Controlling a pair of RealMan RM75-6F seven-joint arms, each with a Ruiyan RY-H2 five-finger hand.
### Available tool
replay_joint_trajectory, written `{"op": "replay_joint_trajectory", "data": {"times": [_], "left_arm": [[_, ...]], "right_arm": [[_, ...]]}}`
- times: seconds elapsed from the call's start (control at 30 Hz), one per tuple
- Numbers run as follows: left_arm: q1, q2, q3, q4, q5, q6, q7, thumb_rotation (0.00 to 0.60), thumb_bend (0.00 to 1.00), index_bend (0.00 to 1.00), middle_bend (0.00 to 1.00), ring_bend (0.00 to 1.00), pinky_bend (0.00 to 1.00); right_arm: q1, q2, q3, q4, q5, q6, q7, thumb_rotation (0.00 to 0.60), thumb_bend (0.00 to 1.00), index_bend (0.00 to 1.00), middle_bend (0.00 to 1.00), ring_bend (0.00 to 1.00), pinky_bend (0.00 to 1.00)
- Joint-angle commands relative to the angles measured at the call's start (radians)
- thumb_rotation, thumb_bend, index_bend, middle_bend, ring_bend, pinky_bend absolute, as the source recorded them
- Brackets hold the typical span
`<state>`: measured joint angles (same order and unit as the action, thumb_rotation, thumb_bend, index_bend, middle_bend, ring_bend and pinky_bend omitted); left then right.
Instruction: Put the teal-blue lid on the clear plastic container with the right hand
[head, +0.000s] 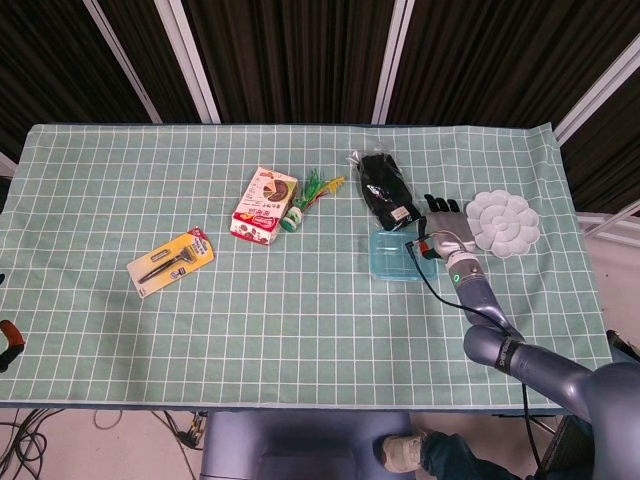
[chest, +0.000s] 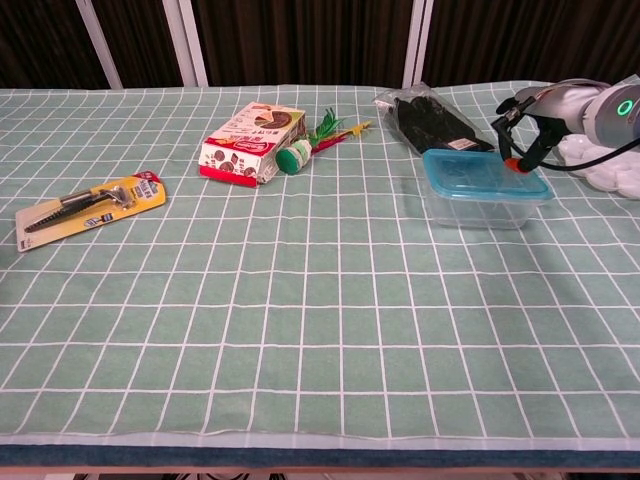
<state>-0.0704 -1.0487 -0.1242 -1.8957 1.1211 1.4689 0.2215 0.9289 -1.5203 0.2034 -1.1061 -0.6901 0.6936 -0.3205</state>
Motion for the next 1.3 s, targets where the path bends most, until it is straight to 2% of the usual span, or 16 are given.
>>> {"op": "replay_joint_trajectory", "data": {"times": [0.03,0.2,0.43,0.63,0.83,1.3], "left_arm": [[0.000,-0.001,0.000,0.001,-0.001,-0.001,0.001,0.600,0.77,0.05,0.00,0.00,0.00],[0.001,0.002,-0.004,-0.004,0.008,0.007,-0.012,0.600,0.77,0.05,0.00,0.00,0.00],[0.003,0.004,-0.007,-0.003,0.008,0.011,-0.015,0.600,0.77,0.05,0.00,0.00,0.00],[0.002,0.002,-0.002,-0.006,0.014,0.010,-0.008,0.600,0.77,0.05,0.00,0.00,0.00],[0.003,0.001,-0.003,-0.007,0.017,0.015,-0.007,0.600,0.77,0.05,0.00,0.00,0.00],[0.003,-0.002,0.000,-0.004,0.018,0.014,-0.002,0.600,0.77,0.05,0.00,0.00,0.00]], "right_arm": [[-0.016,0.017,0.030,-0.034,-0.049,0.056,0.042,0.600,0.46,0.59,0.03,0.00,0.00],[-0.049,0.054,0.044,-0.099,-0.119,0.122,0.087,0.600,0.46,0.59,0.03,0.00,0.00],[-0.130,0.148,0.002,-0.276,-0.217,0.195,0.112,0.600,0.46,0.59,0.03,0.00,0.00],[-0.176,0.187,-0.041,-0.360,-0.273,0.216,0.115,0.600,0.46,0.59,0.03,0.00,0.00],[-0.191,0.177,-0.056,-0.373,-0.290,0.212,0.119,0.600,0.46,0.59,0.03,0.00,0.00],[-0.195,0.155,-0.054,-0.359,-0.306,0.204,0.111,0.600,0.46,0.59,0.03,0.00,0.00]]}}
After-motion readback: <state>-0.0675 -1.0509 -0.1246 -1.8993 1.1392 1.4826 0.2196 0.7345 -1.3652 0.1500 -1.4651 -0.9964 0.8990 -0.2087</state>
